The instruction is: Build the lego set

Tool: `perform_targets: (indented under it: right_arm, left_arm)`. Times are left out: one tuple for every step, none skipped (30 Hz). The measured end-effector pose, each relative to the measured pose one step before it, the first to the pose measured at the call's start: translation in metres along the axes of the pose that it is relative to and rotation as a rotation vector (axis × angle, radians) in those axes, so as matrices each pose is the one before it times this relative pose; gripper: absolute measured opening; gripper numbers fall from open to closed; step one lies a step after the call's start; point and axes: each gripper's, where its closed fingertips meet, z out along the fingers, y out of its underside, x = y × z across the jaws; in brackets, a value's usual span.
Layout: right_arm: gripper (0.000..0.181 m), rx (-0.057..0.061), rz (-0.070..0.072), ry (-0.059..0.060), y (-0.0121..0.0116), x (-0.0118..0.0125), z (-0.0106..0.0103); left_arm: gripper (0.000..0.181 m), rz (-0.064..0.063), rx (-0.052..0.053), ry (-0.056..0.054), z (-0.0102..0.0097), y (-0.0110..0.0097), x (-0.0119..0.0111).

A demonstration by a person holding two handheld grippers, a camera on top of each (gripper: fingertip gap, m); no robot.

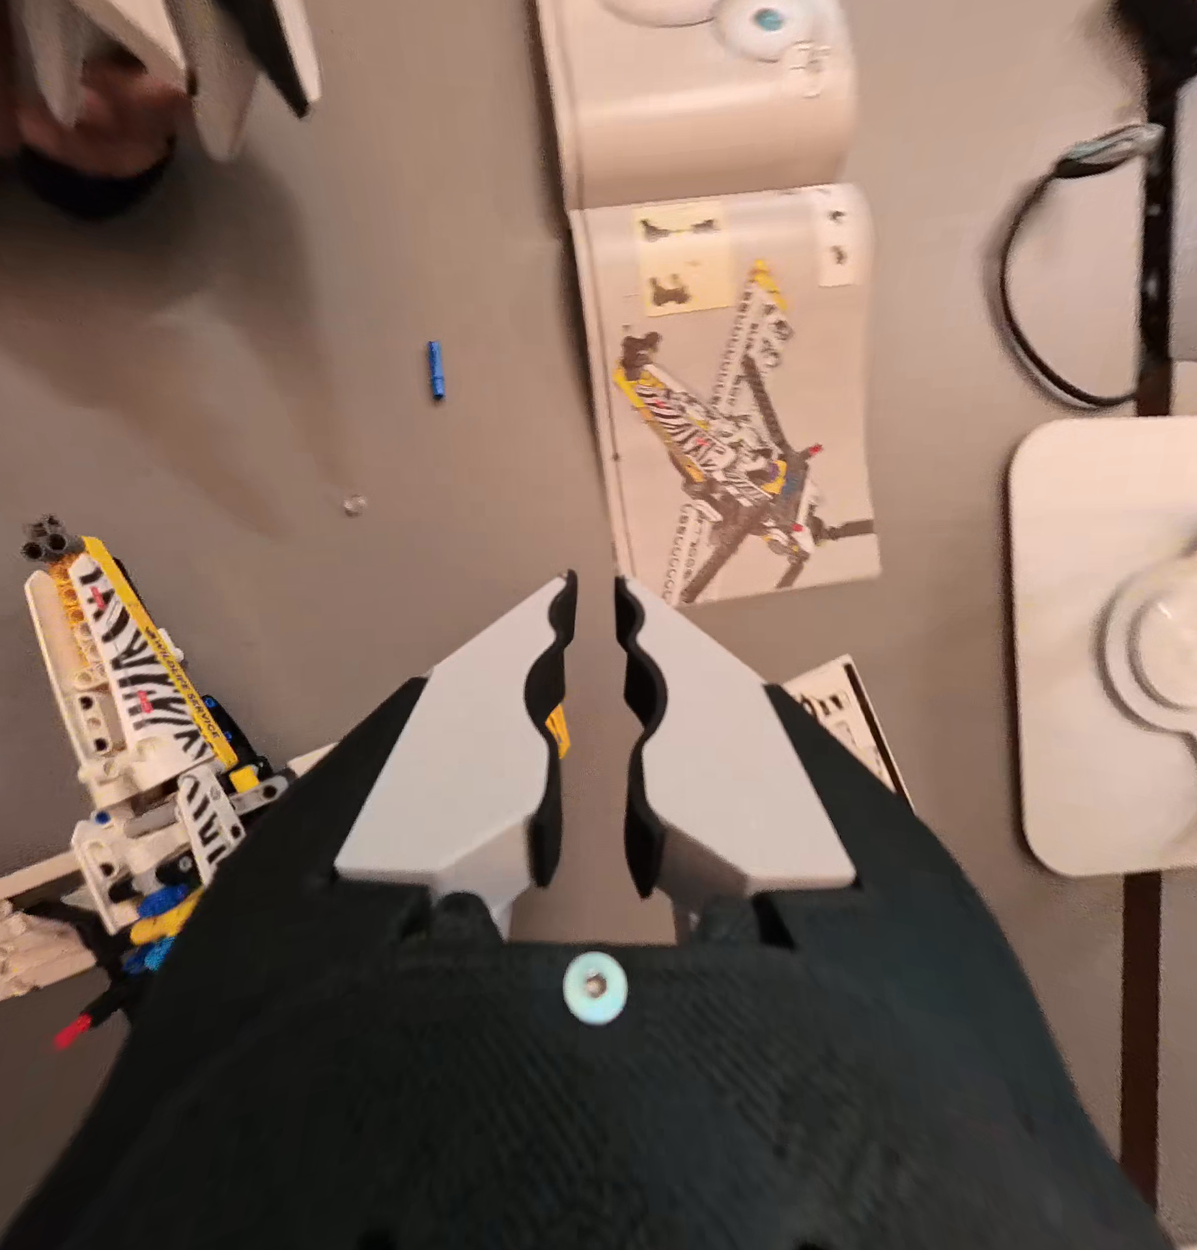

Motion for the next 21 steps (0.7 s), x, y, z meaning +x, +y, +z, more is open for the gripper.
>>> perform_targets:
  right_arm:
    - [0.009,0.0123,0.0173,0.0137,0.00075,0.00382,-0.00379]
    - [0.009,0.0123,0.0112,0.0082,0.00014,0.00144,-0.00208]
    - [0.009,0.0115,0.0056,0.0006,-0.00029,-0.00082,-0.00014]
    - [0.008,0.0063,0.0014,-0.0058,0.00007,-0.00241,0.00135]
    - [0.008,-0.0015,-0.0025,-0.0100,0.00068,-0.00351,0.00256]
    - [0.009,-0.0079,-0.0060,-0.0104,0.00121,-0.00363,0.00333]
    - [0.009,-0.0083,-0.0086,-0.0079,0.00090,-0.00311,0.00318]
    - [0.009,-0.0061,-0.0100,-0.0054,0.00027,-0.00257,0.00282]
    - [0.009,-0.0025,-0.0094,-0.0049,-0.00051,-0.00201,0.00207]
    - [0.009,0.0007,-0.0064,-0.0045,-0.00109,-0.00152,0.00134]
    - [0.009,0.0022,-0.0024,-0.0056,-0.00131,-0.00127,0.00089]
    - [0.010,0.0026,0.0005,-0.0061,-0.00121,-0.00096,0.00038]
    - [0.010,0.0018,0.0018,-0.0030,-0.00089,-0.00014,-0.00003]
    - [0.010,0.0015,0.0014,0.0011,-0.00067,0.00064,-0.00064]
    - [0.010,0.0031,0.0015,0.0025,-0.00061,0.00086,-0.00084]
    - [0.009,0.0038,0.0020,0.0007,-0.00059,0.00060,-0.00075]
    - [0.010,0.0009,0.0003,-0.0029,-0.00027,-0.00045,0.00003]
    - [0.010,-0.0021,-0.0041,-0.0098,0.00001,-0.00248,0.00142]
    - [0.010,-0.0010,-0.0084,-0.0201,-0.00042,-0.00498,0.00308]
    - [0.010,-0.0012,-0.0111,-0.0284,-0.00068,-0.00725,0.00493]
    - [0.012,-0.0038,-0.0152,-0.0410,-0.00052,-0.00964,0.00661]
  left_arm:
    - [0.021,-0.0013,0.0010,0.0006,-0.00006,-0.00003,0.00004]
    - [0.021,-0.0004,0.0005,-0.0001,-0.00004,-0.00016,-0.00006]
    - [0.021,0.0002,-0.0002,-0.0008,0.00006,0.00013,-0.00004]
    - [0.021,0.0008,-0.0009,-0.0007,0.00015,0.00011,-0.00007]
    - [0.021,0.0013,-0.0017,-0.0014,0.00016,0.00031,-0.00013]
    - [0.021,0.0018,-0.0023,-0.0016,0.00014,0.00033,-0.00012]
    - [0.021,0.0022,-0.0018,-0.0020,0.00019,0.00019,-0.00014]
    - [0.021,0.0021,-0.0009,-0.0018,0.00012,0.00017,-0.00011]
    - [0.021,0.0016,-0.0007,-0.0010,0.00006,0.00005,-0.00003]
    - [0.021,0.0011,-0.0005,-0.0014,0.00006,0.00009,-0.00013]
    - [0.021,0.0003,-0.0004,-0.0004,0.00007,0.00009,-0.00007]
    - [0.021,-0.0003,-0.0004,0.0001,0.00007,0.00008,0.00005]
    - [0.021,-0.0007,0.0003,0.0001,0.00002,-0.00003,-0.00008]
    - [0.021,-0.0011,0.0005,0.0010,-0.00005,-0.00010,0.00007]
    - [0.021,-0.0012,0.0008,0.0007,-0.00005,-0.00006,-0.00004]
    - [0.021,-0.0015,0.0008,0.0012,-0.00004,-0.00013,0.00013]
    - [0.021,-0.0017,0.0007,0.0015,-0.00003,-0.00012,0.00004]
    - [0.022,-0.0017,0.0008,0.0011,0.00005,-0.00004,0.00006]
    - [0.022,-0.0016,0.0004,0.0012,-0.00006,-0.00007,0.00000]
    - [0.022,-0.0012,0.0003,0.0008,0.00003,-0.00003,0.00006]
    - [0.022,-0.0008,0.0000,0.0007,0.00010,0.00003,0.00001]
